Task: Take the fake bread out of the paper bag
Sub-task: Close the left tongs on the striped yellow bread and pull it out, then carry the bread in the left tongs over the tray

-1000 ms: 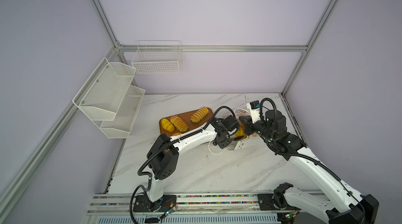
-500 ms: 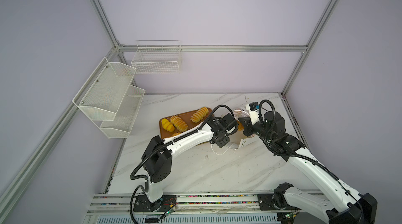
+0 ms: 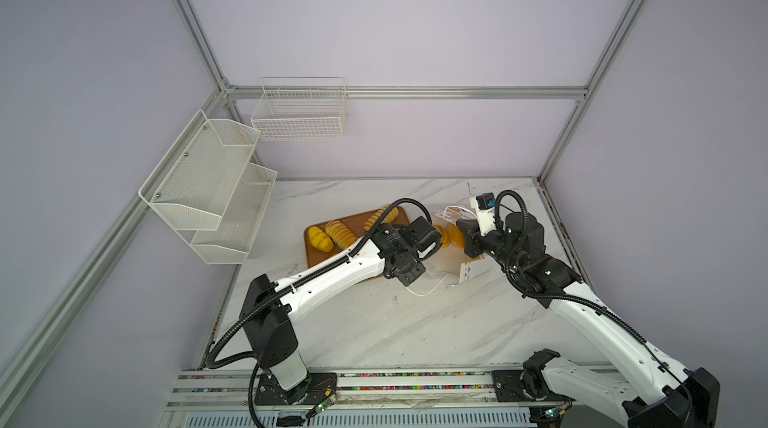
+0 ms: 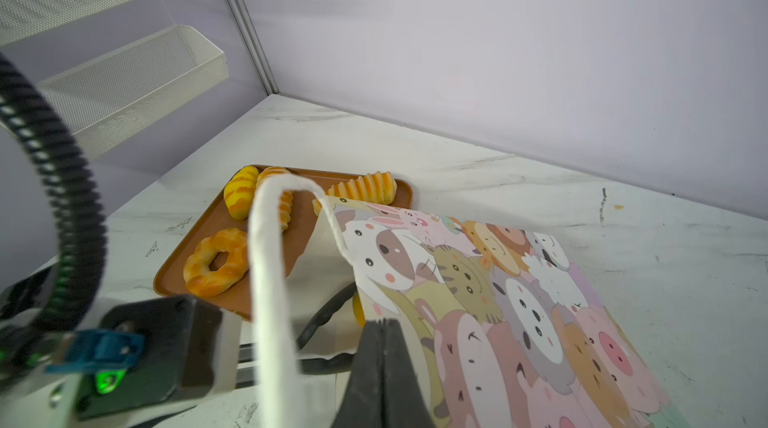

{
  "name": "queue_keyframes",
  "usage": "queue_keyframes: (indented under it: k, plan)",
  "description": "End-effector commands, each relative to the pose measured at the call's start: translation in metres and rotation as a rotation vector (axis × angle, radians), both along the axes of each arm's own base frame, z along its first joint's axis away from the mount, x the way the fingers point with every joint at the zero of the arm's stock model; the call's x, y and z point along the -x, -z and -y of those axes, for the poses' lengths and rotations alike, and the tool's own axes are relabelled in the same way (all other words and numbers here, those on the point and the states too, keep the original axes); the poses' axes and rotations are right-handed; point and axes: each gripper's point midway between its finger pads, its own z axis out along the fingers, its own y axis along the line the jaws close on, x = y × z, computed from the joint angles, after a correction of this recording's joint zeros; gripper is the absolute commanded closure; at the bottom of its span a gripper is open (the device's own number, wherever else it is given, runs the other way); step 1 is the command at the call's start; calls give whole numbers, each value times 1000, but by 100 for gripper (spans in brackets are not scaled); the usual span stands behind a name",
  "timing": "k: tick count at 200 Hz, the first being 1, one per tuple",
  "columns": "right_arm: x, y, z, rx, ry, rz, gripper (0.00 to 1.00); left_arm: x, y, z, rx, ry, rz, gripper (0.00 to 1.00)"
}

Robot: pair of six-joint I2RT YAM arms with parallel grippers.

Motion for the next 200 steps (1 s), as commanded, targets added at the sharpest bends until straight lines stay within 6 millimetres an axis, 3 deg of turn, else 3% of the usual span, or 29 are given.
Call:
queue_keyframes:
  k: [1, 31, 34, 53, 115, 157, 200]
  plan:
    - [-9, -5, 2, -6, 41, 28, 100, 13, -30, -19, 57, -26, 46, 94]
    - [-14, -5, 5, -9, 73, 29, 100, 31, -43, -29, 102, -5, 41, 95]
    - [-14, -4, 6, -8, 79, 26, 100, 35, -53, -32, 130, -2, 55, 95]
    - [-19, -4, 11, -6, 118, 25, 100, 45, -63, -41, 162, -14, 56, 95]
    - [-27, -1, 18, -2, 184, 4, 100, 56, -88, -87, 255, -162, 176, 95]
    - [-26, -1, 23, 2, 206, 6, 100, 57, -59, -114, 261, -273, 159, 95]
    - [-24, -6, 30, 19, 231, 29, 100, 53, -19, -110, 277, -339, 60, 95]
